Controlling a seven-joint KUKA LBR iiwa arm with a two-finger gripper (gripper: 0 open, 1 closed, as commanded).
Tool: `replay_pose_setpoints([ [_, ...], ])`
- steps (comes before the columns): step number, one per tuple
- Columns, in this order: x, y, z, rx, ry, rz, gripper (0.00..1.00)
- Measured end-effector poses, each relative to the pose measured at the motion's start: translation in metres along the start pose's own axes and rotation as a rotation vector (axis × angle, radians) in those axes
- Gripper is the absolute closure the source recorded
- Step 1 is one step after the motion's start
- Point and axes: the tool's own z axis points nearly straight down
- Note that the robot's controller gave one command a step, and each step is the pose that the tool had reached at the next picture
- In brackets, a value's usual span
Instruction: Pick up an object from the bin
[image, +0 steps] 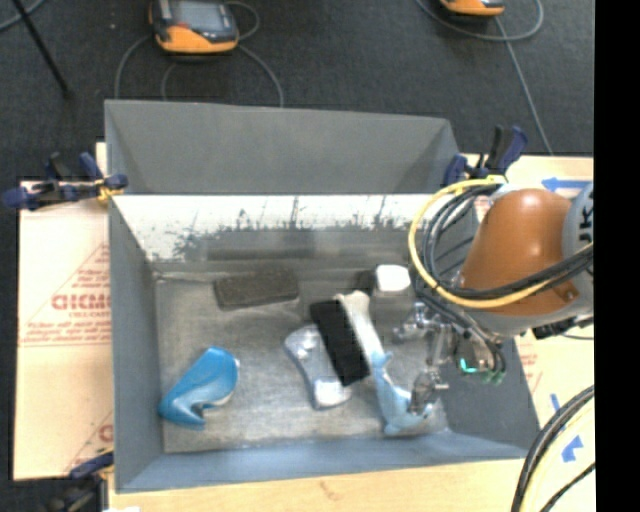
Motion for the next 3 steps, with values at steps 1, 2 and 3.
replay_pose_setpoints([
  [1, -0.002, 0.0, -0.004, 0.001, -0.008, -0.003, 0.0],
  [2, 0.004, 0.0, 0.029, 0.0, -0.016, 0.129, 0.0],
  [3, 0.01, 0.0, 0.093, 0.001, -0.011, 0.253, 0.0],
])
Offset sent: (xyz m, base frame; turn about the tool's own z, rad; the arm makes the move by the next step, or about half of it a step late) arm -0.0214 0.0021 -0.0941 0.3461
